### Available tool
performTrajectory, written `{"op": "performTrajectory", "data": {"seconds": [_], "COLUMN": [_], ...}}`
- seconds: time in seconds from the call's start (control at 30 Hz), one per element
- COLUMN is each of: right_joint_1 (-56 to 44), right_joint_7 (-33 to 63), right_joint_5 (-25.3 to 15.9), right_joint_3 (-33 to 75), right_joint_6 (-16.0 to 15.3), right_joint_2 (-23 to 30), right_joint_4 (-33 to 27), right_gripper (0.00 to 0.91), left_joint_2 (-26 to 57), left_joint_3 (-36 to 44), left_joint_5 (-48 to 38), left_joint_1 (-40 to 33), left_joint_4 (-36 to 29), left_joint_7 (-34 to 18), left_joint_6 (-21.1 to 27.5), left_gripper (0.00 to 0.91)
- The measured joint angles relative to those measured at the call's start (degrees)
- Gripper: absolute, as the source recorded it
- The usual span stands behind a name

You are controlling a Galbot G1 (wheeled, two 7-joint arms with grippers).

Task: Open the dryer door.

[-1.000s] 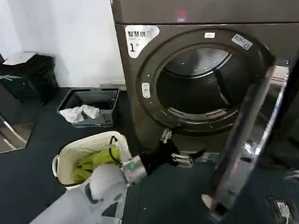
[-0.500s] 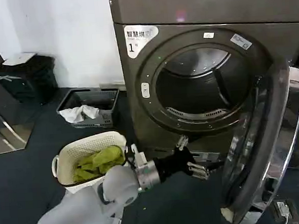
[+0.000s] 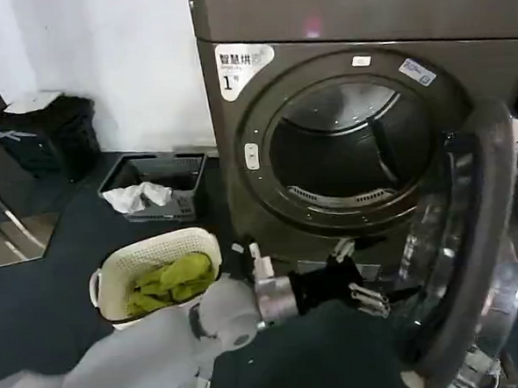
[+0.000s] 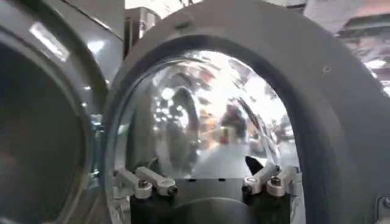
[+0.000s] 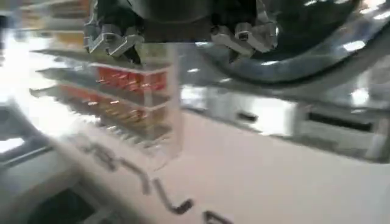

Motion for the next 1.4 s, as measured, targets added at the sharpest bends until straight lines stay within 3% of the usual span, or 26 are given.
{"op": "performTrajectory", "data": {"seconds": [0.43, 0.7, 1.4], "right_joint_1": [-4.38, -6.04, -8.92], "right_joint_7": [5.87, 5.25, 4.02], "right_joint_5": [-13.94, -19.40, -22.57], "right_joint_3": [10.83, 15.00, 22.99], "right_joint_6": [-2.02, -3.45, -5.28], "right_joint_2": [-2.67, -2.65, -2.87], "right_joint_4": [-2.59, -3.90, -3.82], "right_gripper": [0.907, 0.907, 0.907], "left_joint_2": [-5.58, -9.59, -22.60], "left_joint_3": [7.69, 10.93, 16.78], "left_joint_5": [-1.33, -1.35, -0.40], "left_joint_1": [-6.78, -9.30, -13.96], "left_joint_4": [4.92, 8.56, 17.46], "left_joint_7": [-0.04, -0.05, -0.25], "left_joint_6": [-0.94, -0.99, -3.57], "left_gripper": [0.907, 0.907, 0.907]}}
